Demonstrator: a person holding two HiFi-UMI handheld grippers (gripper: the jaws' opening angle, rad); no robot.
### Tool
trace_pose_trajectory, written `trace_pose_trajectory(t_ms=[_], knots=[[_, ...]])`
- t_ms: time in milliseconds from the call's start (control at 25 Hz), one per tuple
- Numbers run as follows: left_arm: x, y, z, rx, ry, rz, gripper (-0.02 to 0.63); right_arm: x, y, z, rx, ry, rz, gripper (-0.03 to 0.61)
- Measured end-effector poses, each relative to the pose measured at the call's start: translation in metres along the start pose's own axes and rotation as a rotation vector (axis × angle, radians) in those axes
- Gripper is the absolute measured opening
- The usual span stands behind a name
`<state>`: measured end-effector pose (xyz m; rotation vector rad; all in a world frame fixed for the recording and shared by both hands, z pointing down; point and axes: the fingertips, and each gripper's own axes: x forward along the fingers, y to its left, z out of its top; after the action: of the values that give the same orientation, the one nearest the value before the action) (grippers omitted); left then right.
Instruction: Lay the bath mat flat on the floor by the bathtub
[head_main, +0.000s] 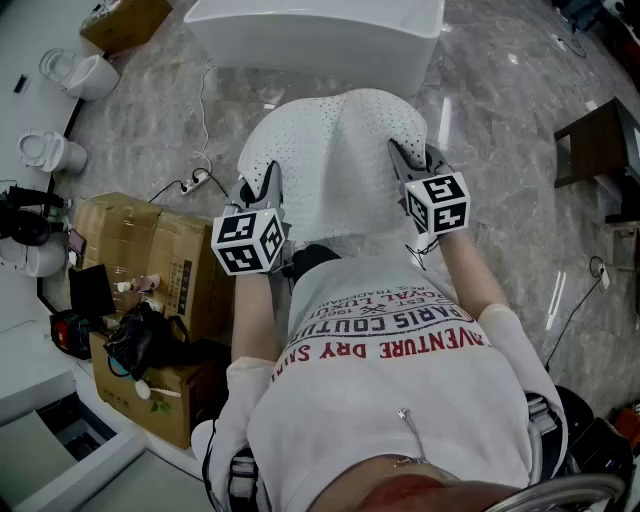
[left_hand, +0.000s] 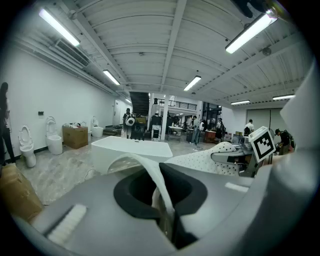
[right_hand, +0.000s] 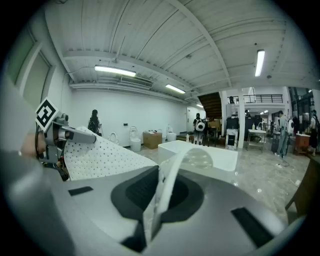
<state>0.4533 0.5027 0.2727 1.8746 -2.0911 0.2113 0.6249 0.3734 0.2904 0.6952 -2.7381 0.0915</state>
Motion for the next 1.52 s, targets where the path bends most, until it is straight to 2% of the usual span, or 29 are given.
trace_pose_trajectory(t_ms=[320, 560, 840, 1120, 1520], knots=[[0.004, 0.0, 0.001, -0.018, 0.001, 0.007, 0.022, 0.003, -0.004, -0.007, 0.009, 0.008, 0.02, 0.018], [0.011, 0.006, 0.0, -0.022, 0.032, 0.024, 0.023, 0.014, -0.003, -0.007, 0.053, -0.005, 0.07, 0.017], [0.027, 0.046, -0.006, -0.04, 0.066, 0.016, 0.023, 0.061, -0.003, -0.012, 0.111, 0.04, 0.092, 0.018], [0.073, 0.14, -0.007, -0.063, 0.097, -0.005, 0.023, 0.165, 0.022, -0.004, 0.102, 0.106, 0.105, 0.018], [0.152, 0.35, 0.045, -0.067, 0.125, -0.094, 0.023, 0.355, 0.066, 0.06, 0.145, 0.165, 0.008, 0.018]])
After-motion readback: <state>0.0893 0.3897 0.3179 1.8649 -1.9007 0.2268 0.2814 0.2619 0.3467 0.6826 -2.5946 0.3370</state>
